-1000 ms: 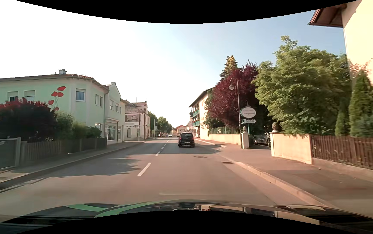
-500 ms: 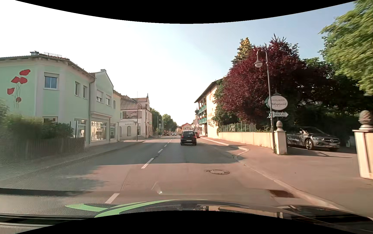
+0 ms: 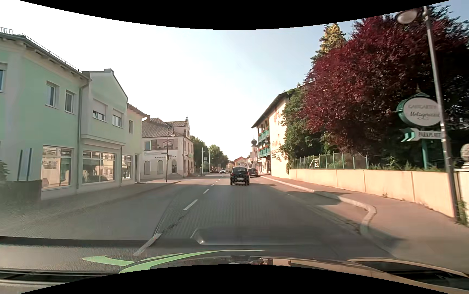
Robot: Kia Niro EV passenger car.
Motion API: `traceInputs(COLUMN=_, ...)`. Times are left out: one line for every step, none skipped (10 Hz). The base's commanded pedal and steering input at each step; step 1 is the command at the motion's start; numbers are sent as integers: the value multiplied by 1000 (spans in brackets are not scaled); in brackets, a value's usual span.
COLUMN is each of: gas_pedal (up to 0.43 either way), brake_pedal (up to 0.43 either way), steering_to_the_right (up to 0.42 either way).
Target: Follow the waypoints while adhering to traffic rules and regulations
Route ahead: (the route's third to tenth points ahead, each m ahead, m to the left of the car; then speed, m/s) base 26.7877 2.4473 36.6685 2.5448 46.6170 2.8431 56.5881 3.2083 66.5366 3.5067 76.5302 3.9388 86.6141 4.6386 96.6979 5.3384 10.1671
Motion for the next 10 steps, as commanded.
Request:
traceInputs(gas_pedal=67, brake_pedal=0, steering_to_the_right=-14)
traceInputs(gas_pedal=67, brake_pedal=0, steering_to_the_right=-13)
traceInputs(gas_pedal=67, brake_pedal=0, steering_to_the_right=-12)
traceInputs(gas_pedal=67, brake_pedal=0, steering_to_the_right=-10)
traceInputs(gas_pedal=67, brake_pedal=0, steering_to_the_right=-6)
traceInputs(gas_pedal=59, brake_pedal=0, steering_to_the_right=-5)
traceInputs(gas_pedal=47, brake_pedal=0, steering_to_the_right=-4)
traceInputs(gas_pedal=47, brake_pedal=0, steering_to_the_right=-3)
traceInputs(gas_pedal=39, brake_pedal=0, steering_to_the_right=-2)
traceInputs(gas_pedal=39, brake_pedal=0, steering_to_the_right=-6)
